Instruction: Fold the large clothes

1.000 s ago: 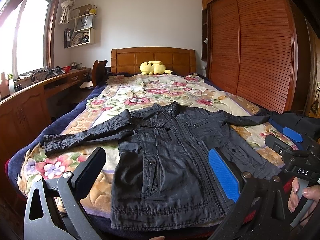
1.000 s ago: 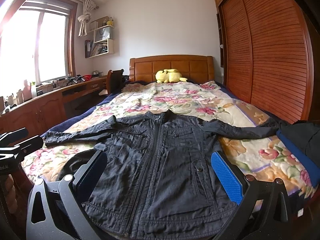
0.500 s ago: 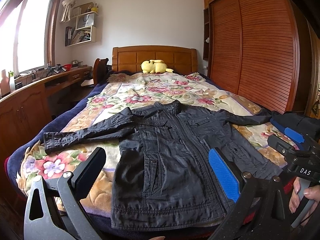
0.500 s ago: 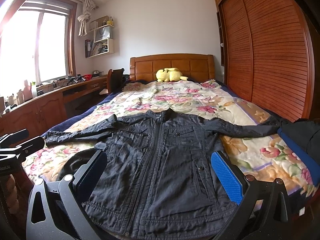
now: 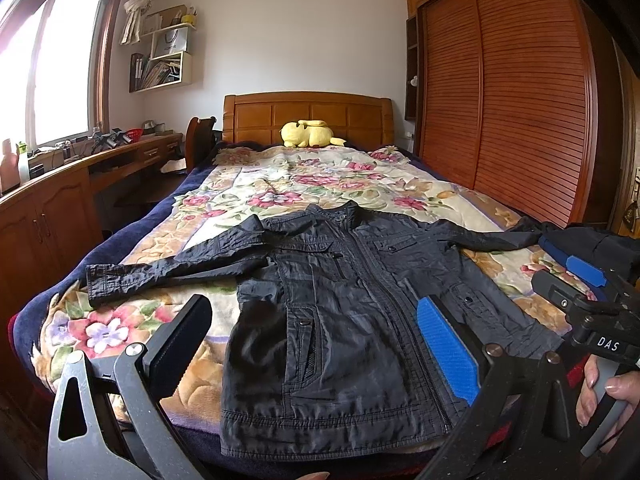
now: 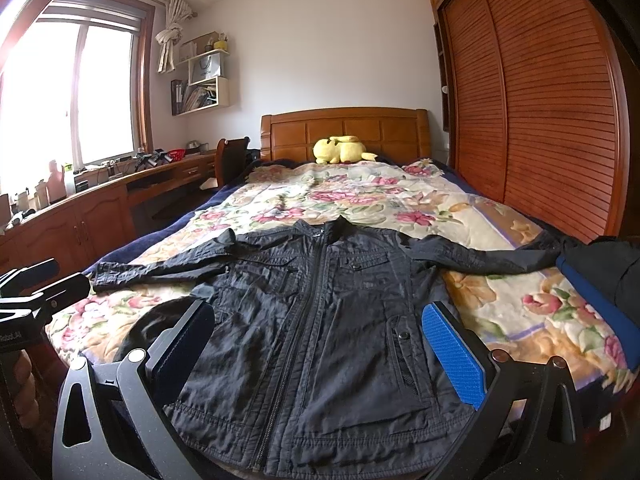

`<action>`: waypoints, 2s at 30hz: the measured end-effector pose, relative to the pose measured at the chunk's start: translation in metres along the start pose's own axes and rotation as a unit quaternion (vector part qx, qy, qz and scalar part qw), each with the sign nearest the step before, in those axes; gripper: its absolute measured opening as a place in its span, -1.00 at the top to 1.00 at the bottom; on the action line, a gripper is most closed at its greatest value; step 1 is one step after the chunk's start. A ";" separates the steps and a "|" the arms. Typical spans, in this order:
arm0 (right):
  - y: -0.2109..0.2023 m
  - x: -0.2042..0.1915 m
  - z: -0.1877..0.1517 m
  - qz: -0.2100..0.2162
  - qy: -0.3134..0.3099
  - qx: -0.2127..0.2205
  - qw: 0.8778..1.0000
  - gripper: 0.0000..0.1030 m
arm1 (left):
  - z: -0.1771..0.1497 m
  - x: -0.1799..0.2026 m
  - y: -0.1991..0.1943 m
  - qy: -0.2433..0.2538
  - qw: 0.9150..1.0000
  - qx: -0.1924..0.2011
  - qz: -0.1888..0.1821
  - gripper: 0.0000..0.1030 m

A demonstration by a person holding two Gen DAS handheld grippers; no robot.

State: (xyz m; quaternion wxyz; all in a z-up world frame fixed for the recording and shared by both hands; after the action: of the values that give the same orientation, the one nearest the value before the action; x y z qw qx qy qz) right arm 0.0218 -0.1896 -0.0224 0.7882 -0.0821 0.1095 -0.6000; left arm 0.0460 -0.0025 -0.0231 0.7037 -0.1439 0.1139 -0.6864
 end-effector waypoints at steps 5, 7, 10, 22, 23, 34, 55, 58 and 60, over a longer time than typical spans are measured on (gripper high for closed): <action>-0.003 -0.001 0.001 0.002 0.001 0.001 1.000 -1.00 | 0.000 0.000 0.000 0.000 1.000 0.001 0.000 -0.99; -0.004 -0.002 0.001 0.002 0.000 0.002 1.000 -1.00 | 0.000 0.000 0.000 0.000 1.000 0.000 0.000 -0.99; -0.003 -0.002 0.001 0.003 0.001 0.002 1.000 -1.00 | 0.000 0.000 0.000 0.000 1.000 0.000 0.000 -0.99; 0.000 0.000 0.001 0.007 0.001 -0.002 1.000 -1.00 | -0.002 0.000 0.000 -0.001 1.000 -0.001 0.001 -0.99; 0.000 0.000 0.000 0.008 0.001 -0.003 1.000 -1.00 | -0.002 0.000 0.001 -0.002 1.000 -0.002 0.001 -0.99; 0.018 -0.004 -0.003 0.017 -0.006 -0.017 1.000 -1.00 | -0.018 -0.019 0.016 -0.010 1.000 -0.018 0.010 -0.99; 0.123 -0.037 -0.027 0.069 -0.046 -0.084 0.993 -1.00 | -0.071 -0.095 0.071 -0.060 0.994 -0.069 0.058 -0.99; 0.141 -0.045 -0.033 0.082 -0.047 -0.093 0.991 -1.00 | -0.079 -0.105 0.083 -0.059 0.993 -0.083 0.065 -0.99; 0.155 -0.050 -0.037 0.092 -0.051 -0.103 0.989 -1.00 | -0.081 -0.112 0.087 -0.056 0.992 -0.087 0.075 -0.99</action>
State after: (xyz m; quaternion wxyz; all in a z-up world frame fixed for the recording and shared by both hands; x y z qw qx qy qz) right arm 0.1425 -0.0999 -0.0946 0.8322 -0.1823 0.1377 -0.5052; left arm 0.0949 0.1073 -0.1337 0.7431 -0.2334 0.1440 -0.6104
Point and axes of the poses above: each gripper's, at about its wrist camera, not at the fingertips, and y roughly the way its jaws point, x to its right, z to its top, the point moved 6 cm from there along y, roughly the way its jaws point, and after that the axes turned 4 degrees about x, right-handed, at the moved point
